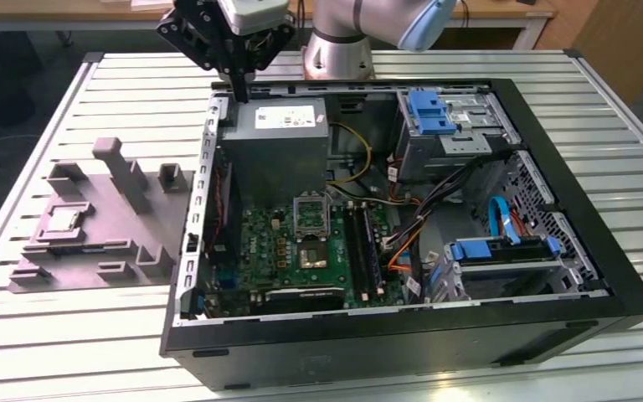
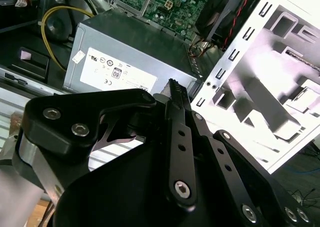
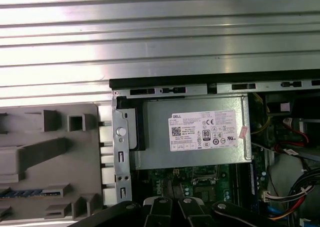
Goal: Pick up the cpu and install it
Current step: 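Reach for the cpu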
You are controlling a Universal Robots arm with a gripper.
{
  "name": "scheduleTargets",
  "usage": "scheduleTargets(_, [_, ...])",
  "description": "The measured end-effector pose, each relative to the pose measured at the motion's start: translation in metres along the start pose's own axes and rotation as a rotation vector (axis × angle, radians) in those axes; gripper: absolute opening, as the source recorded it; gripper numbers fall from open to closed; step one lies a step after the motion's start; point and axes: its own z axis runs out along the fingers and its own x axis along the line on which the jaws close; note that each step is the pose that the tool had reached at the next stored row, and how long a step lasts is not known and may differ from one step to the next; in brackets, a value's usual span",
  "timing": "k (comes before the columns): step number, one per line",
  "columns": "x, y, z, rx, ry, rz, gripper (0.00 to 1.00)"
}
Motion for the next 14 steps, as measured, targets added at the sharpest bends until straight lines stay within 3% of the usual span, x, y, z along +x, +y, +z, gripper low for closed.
scheduleTargets(14, [0.0038, -0.0003, -0.0001, -0.0001, 0.0, 0.0, 0.11])
